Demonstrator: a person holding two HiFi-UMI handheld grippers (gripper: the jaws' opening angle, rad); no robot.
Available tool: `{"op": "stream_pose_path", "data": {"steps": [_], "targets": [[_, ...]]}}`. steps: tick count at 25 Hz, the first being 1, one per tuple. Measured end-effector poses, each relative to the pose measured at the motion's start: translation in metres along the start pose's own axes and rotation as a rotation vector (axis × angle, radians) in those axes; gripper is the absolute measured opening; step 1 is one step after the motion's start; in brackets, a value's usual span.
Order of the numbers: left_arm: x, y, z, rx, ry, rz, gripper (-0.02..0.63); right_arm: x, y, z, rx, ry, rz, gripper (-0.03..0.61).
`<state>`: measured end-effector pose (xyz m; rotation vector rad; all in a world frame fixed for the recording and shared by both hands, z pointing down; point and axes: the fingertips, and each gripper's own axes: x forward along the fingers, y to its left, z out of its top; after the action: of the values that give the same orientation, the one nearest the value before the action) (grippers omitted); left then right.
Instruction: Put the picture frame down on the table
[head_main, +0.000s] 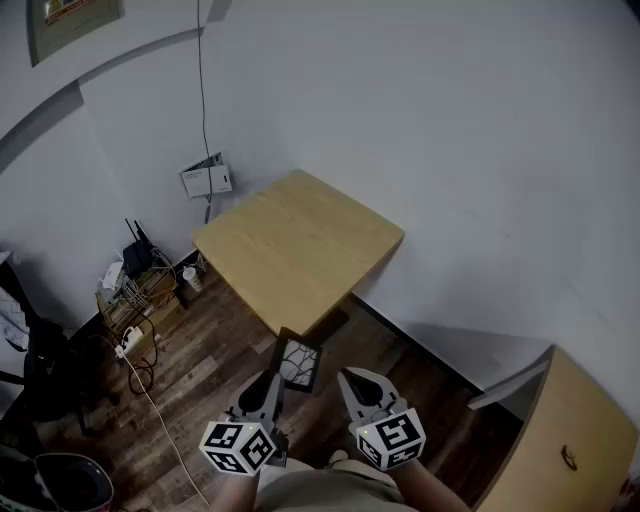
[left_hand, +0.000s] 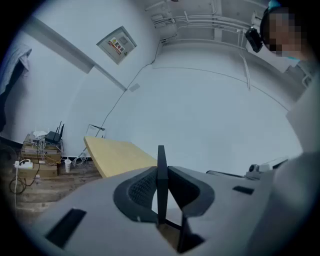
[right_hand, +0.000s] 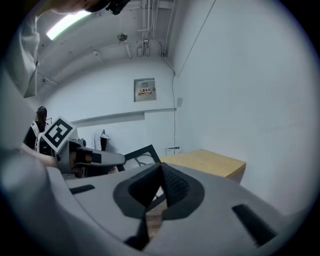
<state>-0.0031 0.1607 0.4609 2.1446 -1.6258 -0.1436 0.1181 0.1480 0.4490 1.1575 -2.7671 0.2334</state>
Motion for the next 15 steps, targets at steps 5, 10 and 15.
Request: {"op": "stream_pose_path", "data": {"steps": [5,10,15], "targets": [[-0.016,0.001,0.005,-0.003,-0.009,-0.007,0.063,0.000,0.018,0.005,-0.011,-0.006,0.009,0.000],[-0.029,0.006,0.013,-0.006,-0.039,0.009,0.063,0.004,0.031,0.009,-0.024,-0.006,0.043,0.000],[-0.032,0.009,0.014,-0.022,-0.067,0.039,0.063,0.001,0.026,0.015,-0.009,-0.033,0.053,0.000]]}}
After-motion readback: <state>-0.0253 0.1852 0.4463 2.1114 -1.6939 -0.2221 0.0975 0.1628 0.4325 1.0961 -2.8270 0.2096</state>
